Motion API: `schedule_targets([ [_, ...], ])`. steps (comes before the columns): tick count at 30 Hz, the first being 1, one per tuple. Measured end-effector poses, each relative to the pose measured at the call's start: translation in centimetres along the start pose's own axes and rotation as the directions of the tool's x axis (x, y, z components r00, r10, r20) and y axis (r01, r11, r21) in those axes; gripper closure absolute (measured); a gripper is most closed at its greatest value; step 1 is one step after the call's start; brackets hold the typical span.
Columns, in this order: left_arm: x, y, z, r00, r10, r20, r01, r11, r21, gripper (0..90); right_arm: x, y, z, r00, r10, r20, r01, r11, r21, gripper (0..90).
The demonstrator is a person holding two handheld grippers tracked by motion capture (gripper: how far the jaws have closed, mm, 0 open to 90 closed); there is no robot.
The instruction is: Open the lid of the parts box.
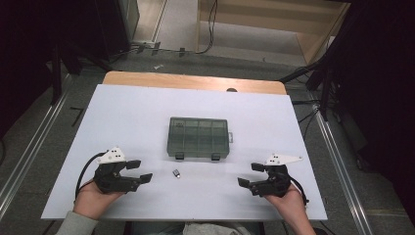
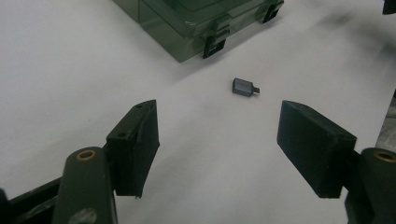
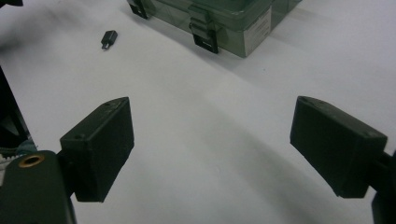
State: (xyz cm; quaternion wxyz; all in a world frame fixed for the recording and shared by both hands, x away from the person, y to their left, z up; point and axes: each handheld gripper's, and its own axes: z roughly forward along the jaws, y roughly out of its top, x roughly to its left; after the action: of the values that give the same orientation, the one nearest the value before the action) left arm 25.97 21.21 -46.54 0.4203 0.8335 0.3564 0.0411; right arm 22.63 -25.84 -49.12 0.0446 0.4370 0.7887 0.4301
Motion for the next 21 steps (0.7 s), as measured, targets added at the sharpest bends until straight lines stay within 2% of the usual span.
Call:
schedule_targets([
  [5,0.52,-0.04,0.02,0.9998,-0.019,-0.005,0.019,0.9996,0.019,26.7,-0.18,-0.09,-0.05,1.0000,0.000,0.006,0.000,1.000,-0.001,12.0],
  [11,0.79,-0.06,-0.09,0.9995,-0.033,-0.001,0.033,0.9994,0.006,26.7,-0.49,-0.06,-0.11,0.9999,0.014,0.002,-0.014,1.000,-0.003,12.0],
  [14,0.95,-0.14,-0.14,0.9992,-0.040,-0.002,0.040,0.9992,0.007,26.7,-0.53,-0.05,-0.04,1.0000,0.007,0.002,-0.007,1.000,0.003,12.0],
  [21,1.08,-0.33,-0.39,0.9988,-0.047,-0.017,0.047,0.9989,-0.002,26.8,-0.58,0.06,0.07,0.9999,0.014,-0.003,-0.014,1.000,0.003,12.0],
])
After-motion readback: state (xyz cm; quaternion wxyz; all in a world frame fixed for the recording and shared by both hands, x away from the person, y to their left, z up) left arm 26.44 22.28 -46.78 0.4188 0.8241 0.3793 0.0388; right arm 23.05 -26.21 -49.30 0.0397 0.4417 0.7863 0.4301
